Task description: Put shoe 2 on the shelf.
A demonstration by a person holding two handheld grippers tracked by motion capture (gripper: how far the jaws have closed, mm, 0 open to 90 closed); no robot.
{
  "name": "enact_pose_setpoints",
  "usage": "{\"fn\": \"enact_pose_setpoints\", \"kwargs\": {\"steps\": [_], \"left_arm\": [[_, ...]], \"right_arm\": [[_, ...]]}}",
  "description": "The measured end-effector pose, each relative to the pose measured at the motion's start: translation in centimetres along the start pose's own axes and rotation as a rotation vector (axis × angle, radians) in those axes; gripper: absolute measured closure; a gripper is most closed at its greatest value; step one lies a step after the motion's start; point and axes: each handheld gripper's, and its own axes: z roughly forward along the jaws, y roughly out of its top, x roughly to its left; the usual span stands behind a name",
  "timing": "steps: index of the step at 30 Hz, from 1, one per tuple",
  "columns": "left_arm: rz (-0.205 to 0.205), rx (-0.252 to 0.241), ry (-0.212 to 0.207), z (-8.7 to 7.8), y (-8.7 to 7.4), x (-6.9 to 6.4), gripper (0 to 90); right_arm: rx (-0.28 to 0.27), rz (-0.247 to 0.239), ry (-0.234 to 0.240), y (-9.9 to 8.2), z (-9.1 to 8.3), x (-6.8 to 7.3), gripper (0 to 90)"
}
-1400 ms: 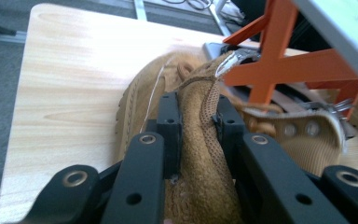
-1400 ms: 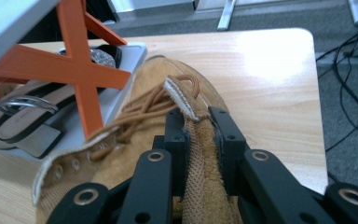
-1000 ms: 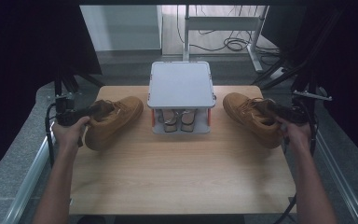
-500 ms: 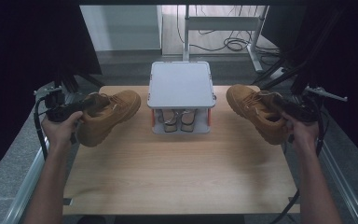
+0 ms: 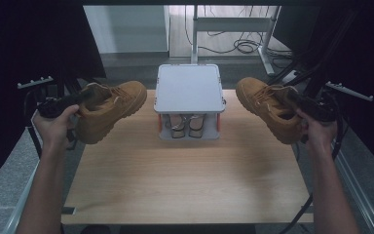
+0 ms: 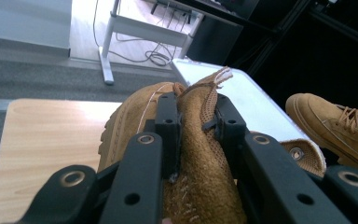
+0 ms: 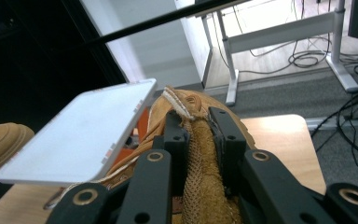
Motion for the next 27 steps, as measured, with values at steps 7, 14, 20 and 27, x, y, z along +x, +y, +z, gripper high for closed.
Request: {"fn": "enact_pose_setpoints", "kwargs": {"steps": [7,14,20,27], "left_arm": [[0.003,-0.029,-0.014,0.3,2.0,-1.6,75.1],[0.008,-0.057,-0.038,2.0,3.7,-3.5,75.0],[0.004,-0.057,-0.067,4.2,4.6,-5.1,74.9],[0.020,-0.037,-0.082,6.3,4.8,-6.6,75.0]], "right_arm": [[-0.040,-0.005,0.020,1.6,-0.2,1.7,78.4],[-0.055,-0.021,0.051,3.2,0.5,4.2,78.3],[-0.065,-0.024,0.084,3.9,1.8,6.1,78.3],[-0.066,-0.002,0.116,3.7,3.5,7.6,78.3]]}}
